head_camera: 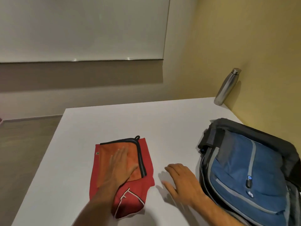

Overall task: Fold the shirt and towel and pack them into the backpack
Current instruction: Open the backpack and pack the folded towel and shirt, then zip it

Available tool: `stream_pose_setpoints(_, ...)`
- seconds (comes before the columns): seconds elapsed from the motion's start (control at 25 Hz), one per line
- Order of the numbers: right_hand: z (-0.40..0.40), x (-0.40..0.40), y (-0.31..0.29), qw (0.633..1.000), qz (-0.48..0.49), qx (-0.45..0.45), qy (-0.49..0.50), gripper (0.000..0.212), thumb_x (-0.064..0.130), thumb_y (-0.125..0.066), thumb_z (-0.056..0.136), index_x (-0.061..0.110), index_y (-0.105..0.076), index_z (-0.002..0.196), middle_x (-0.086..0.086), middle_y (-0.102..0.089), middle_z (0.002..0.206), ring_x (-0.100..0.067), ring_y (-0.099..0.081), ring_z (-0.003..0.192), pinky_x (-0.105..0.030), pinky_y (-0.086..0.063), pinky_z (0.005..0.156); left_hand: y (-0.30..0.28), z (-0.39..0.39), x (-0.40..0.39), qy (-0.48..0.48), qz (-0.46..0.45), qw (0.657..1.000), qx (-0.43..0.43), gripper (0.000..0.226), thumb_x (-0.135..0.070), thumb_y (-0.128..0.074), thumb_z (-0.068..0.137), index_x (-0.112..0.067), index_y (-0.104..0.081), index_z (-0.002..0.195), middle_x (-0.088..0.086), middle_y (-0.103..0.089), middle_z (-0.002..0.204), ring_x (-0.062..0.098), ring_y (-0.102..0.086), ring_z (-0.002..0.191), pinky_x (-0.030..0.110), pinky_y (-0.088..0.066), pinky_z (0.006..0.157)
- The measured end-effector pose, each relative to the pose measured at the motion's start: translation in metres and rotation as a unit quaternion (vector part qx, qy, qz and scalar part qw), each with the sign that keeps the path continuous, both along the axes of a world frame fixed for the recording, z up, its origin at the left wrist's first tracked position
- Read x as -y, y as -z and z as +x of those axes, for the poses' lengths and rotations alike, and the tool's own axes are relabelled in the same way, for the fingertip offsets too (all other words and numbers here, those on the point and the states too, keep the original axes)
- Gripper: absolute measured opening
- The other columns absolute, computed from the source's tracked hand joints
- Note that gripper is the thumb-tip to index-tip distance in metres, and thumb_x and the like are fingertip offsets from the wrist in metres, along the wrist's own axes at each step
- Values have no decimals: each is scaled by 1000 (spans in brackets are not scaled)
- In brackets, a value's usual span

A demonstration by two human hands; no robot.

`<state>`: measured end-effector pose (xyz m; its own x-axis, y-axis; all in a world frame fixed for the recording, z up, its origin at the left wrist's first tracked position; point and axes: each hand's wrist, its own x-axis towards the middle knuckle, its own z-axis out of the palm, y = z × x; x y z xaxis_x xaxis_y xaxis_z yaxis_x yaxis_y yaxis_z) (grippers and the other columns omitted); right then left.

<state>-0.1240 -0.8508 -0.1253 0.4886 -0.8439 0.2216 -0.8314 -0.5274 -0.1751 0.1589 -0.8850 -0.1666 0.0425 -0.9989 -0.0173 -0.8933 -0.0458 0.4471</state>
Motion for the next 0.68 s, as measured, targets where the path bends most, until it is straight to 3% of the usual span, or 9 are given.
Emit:
stream_pose_setpoints(0.08, 41, 6, 7, 998, 31, 20, -55, 48, 59, -49, 91, 21, -60, 120, 4, -65, 117, -15, -60, 101, -32, -51, 88, 6, 27, -17, -13, -3, 1000, 12, 107, -84, -17, 69, -22, -16, 156, -2, -16, 164, 16, -11, 151, 35, -6, 123)
stream_pose_setpoints(0.16, 76, 10, 15, 992, 64, 19, -110, 54, 63, -45, 92, 20, -55, 124, 3, -60, 122, -17, -55, 105, -33, -47, 92, 10, 47, -32, -18, 1, 1000, 5, 106, -84, -18, 68, -24, -21, 156, -3, -19, 163, 16, -15, 150, 35, -8, 122)
stream_pose_setpoints(0.36, 130, 23, 44, 980, 84, -65, -169, 76, 73, -34, 89, 13, -56, 129, -6, -60, 128, -24, -57, 115, -40, -49, 98, 30, 83, -59, 86, 6, 995, 45, 97, -87, -33, 80, -13, -54, 139, 6, -53, 144, 25, -52, 132, 29, -3, 120)
stream_pose_setpoints(0.44, 142, 28, 53, 975, 104, -118, -156, 83, 78, -33, 84, 14, -59, 131, -6, -62, 130, -25, -60, 119, -42, -49, 100, 47, 90, -62, 118, -25, 990, 74, 98, -85, -38, 78, -7, -59, 134, 11, -57, 140, 29, -56, 127, 41, -23, 117)
stream_pose_setpoints(0.52, 150, 33, 63, 971, 135, -135, -143, 91, 80, -20, 84, 14, -57, 134, -7, -61, 133, -24, -59, 123, -44, -47, 100, 57, 91, -58, 134, -55, 985, 89, 99, -85, -42, 76, -4, -62, 130, 15, -61, 134, 33, -61, 121, 46, -37, 105)
stream_pose_setpoints(0.6, 154, 39, 71, 967, 163, -139, -138, 96, 80, -7, 83, 14, -53, 137, -7, -60, 135, -24, -59, 122, -44, -49, 98, 61, 88, -50, 136, -81, 982, 104, 101, -86, -39, 74, -2, -66, 124, 17, -66, 124, 34, -67, 107, 43, -46, 95)
stream_pose_setpoints(0.68, 157, 42, 76, 966, 173, -136, -135, 100, 86, -13, 79, 14, -51, 138, -8, -59, 136, -25, -60, 121, -44, -51, 96, 64, 86, -41, 137, -117, 976, 119, 97, -83, -38, 78, -1, -68, 120, 18, -69, 113, 32, -69, 91, 37, -56, 78)
